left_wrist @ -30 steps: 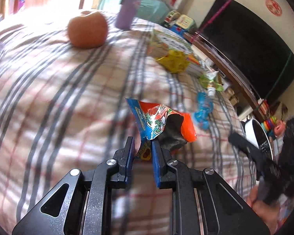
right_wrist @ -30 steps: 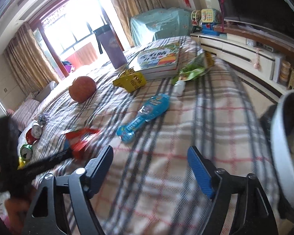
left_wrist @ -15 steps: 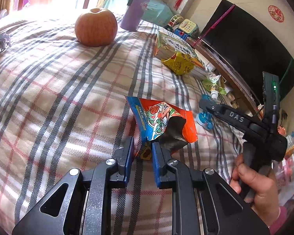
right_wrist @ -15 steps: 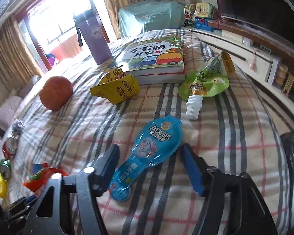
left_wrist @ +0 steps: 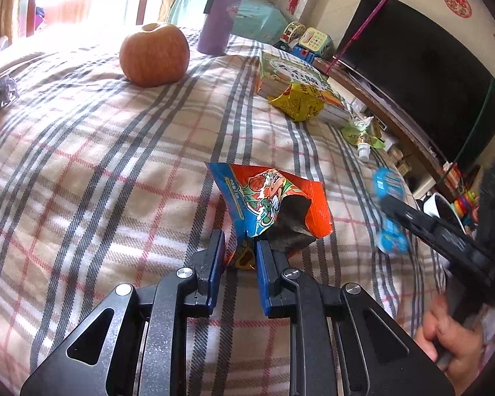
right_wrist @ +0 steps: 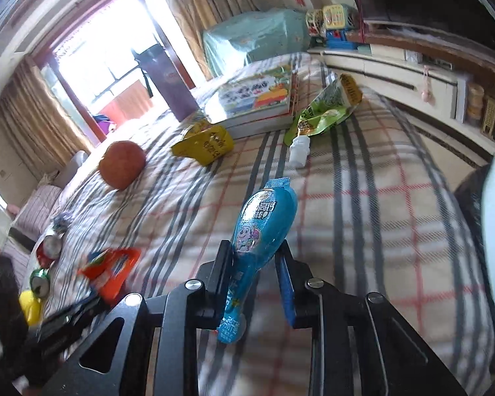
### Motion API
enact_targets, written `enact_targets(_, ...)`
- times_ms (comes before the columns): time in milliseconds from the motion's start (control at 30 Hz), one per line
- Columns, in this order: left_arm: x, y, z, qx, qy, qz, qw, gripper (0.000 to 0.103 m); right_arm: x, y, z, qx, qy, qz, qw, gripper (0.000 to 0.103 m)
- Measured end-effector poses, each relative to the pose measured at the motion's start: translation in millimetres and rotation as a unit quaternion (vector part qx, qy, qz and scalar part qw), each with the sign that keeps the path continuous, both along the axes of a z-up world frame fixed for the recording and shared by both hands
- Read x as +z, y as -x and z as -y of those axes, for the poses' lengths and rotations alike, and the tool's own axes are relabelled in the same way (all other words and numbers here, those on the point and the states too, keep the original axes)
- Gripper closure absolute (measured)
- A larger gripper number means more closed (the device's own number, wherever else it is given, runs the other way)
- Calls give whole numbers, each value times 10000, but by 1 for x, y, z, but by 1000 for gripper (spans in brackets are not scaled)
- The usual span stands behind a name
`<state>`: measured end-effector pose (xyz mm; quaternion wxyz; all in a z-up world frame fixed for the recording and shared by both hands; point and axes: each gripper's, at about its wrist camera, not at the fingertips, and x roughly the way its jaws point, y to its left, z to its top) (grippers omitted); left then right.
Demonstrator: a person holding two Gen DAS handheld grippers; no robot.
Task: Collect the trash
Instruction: 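Lift the orange packet and blue toothbrush with both tools toward the bin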
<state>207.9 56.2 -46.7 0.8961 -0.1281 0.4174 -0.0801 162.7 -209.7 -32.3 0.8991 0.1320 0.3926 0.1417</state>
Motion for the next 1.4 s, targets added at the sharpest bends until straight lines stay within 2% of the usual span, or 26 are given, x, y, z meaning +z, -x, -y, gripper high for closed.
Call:
enact_targets(267,4,3,14,6,-400,12,9992,86,9,46,16,90,371,164,9991,76)
enact_targets(400,10,18,34,-301,-244,4,9993,86,15,61,29,33,445,211,9988,76)
enact_targets(700,29,39,95,-1025,-372,135,9939,89,26,82,56,-127,406,238,9988,76)
enact_targets(967,43,46,126,-1298,-492,258,9900,89,41,99,76,-315,419,463,9976,76)
enact_targets(1400,51,50,173,-1731,-596,338,9825,89,49,115,110,-598,346,518,9963,76)
